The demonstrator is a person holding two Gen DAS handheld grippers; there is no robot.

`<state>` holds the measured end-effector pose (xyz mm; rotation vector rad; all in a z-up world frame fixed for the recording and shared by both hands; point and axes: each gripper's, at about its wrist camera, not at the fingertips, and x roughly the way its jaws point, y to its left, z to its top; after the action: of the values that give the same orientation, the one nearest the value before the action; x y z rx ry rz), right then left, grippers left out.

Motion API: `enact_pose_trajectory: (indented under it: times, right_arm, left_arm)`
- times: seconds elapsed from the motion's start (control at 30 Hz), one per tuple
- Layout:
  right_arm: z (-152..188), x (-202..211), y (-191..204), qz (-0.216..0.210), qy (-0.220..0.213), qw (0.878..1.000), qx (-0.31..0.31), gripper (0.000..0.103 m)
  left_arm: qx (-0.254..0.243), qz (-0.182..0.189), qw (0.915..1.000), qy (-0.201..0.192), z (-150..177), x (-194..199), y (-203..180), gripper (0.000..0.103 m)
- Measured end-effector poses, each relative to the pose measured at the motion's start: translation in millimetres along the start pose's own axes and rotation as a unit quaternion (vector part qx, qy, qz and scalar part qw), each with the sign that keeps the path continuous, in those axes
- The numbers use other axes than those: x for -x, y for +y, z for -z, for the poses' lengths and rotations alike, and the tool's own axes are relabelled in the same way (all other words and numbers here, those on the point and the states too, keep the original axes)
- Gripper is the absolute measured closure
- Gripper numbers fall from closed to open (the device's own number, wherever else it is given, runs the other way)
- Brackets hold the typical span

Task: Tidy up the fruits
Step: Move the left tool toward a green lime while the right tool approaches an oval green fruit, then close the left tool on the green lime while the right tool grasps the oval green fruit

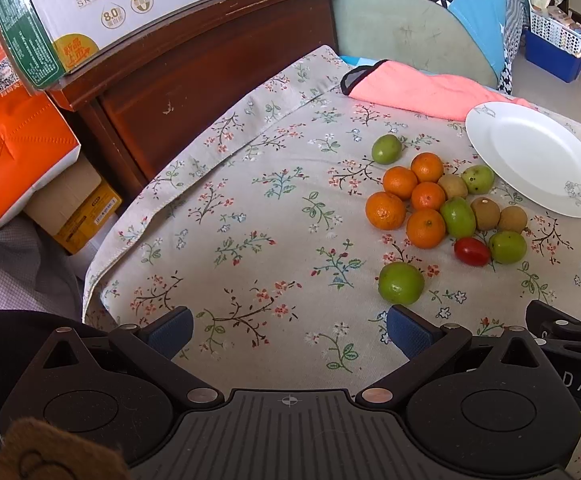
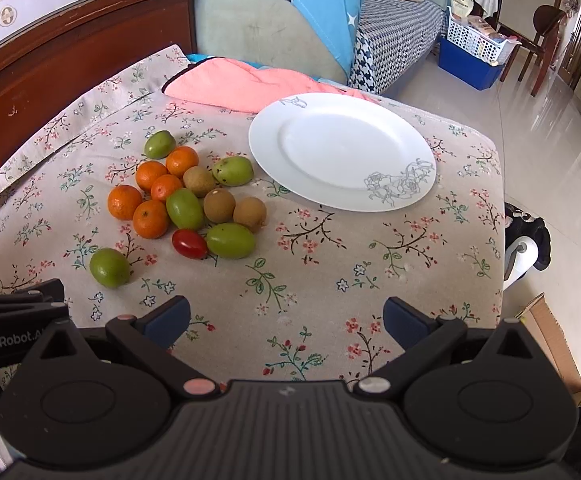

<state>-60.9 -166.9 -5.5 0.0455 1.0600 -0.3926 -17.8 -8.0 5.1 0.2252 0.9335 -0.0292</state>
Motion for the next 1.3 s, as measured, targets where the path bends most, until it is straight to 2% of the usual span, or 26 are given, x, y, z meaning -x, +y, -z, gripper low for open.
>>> enact_pose_trajectory:
  times: [0.6, 0.8, 0.93, 1.03, 1.3]
  right_arm:
    - [2, -2, 1, 0.001, 0.0, 1.0, 0.001, 0.001]
    - [2, -2, -2, -0.009, -0.002, 1.0, -0.005, 0.001]
    - [0, -1, -10, -0.019, -0.003, 1.0, -0.02, 0.001]
    - [-1, 1, -20, -0.026, -0.01, 0.999, -0.041, 0.001]
    - [0, 8, -52, -0.038, -0.046, 0.993, -0.098, 0.002]
  left_arm:
    - [0.004, 0.002, 1.0, 0.004, 4, -3, 0, 0.0]
    - [0.004, 0.023, 0.9997, 0.003, 1, -4, 0, 0.0]
    - [-0.003, 0.039, 0.9992, 0.003, 0, -7, 0, 0.0]
    - [-0.012, 0.037, 0.9993, -0.001, -2, -10, 3, 0.0]
    - [0.004, 0.054, 0.9985, -0.006, -8, -17, 24, 0.0]
